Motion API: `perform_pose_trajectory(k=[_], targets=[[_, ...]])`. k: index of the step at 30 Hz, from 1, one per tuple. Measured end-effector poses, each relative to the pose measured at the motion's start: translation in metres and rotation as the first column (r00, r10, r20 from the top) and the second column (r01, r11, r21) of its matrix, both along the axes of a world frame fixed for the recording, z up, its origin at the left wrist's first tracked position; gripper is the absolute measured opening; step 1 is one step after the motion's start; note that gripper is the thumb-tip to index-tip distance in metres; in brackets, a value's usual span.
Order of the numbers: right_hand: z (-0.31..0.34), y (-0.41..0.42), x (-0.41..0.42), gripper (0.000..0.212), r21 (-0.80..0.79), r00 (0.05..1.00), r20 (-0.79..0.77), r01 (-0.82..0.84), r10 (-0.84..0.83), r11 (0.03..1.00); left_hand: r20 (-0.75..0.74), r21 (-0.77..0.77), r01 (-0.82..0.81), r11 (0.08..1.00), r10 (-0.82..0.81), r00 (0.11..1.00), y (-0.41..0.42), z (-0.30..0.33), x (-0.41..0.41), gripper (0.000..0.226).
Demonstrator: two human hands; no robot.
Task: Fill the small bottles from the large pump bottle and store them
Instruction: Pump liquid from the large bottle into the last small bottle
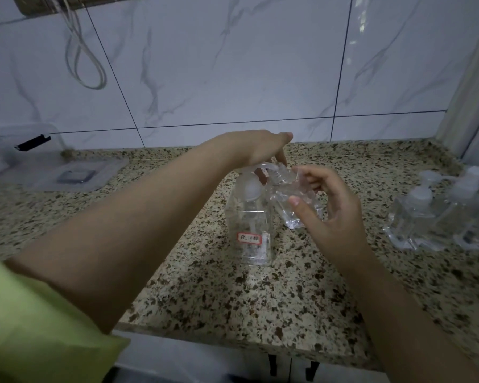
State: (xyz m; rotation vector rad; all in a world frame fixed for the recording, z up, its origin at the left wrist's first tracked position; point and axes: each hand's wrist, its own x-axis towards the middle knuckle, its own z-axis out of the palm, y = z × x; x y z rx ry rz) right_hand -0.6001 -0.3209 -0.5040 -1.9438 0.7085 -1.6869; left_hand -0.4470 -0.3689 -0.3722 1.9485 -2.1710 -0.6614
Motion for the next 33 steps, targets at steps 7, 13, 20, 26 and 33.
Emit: perform_pose_trajectory(k=[7,13,20,26,33], targets=[[0.0004,-0.0006,-0.001,0.04,-0.021,1.0,-0.02,0.006,-0.007,1.0,-0.012,-0.011,-0.006,1.0,0.006,1.0,0.0028,-0.0031,0.0013,0.067],[-0.0001,-0.0002,-0.0003,0.039,-0.017,1.0,-0.029,0.002,-0.002,1.0,-0.043,-0.019,-0.015,1.0,0.014,0.999,0.0027,-0.0042,0.0026,0.067],[0.0007,0.0005,0.0002,0.038,-0.017,0.999,-0.033,0.002,-0.003,1.0,-0.02,-0.015,-0.004,1.0,0.004,1.0,0.0027,-0.0021,0.002,0.067],[0.0004,0.0009,-0.0002,0.039,-0.009,1.0,-0.018,0.002,-0.002,1.0,-0.034,-0.02,0.003,1.0,-0.004,0.999,0.0009,-0.0017,0.0038,0.067],[0.0,-0.0006,0.0011,0.037,-0.019,0.999,-0.038,0.0,0.0,1.0,-0.059,-0.002,0.015,1.0,-0.015,0.998,0.001,-0.0013,0.0028,0.067]])
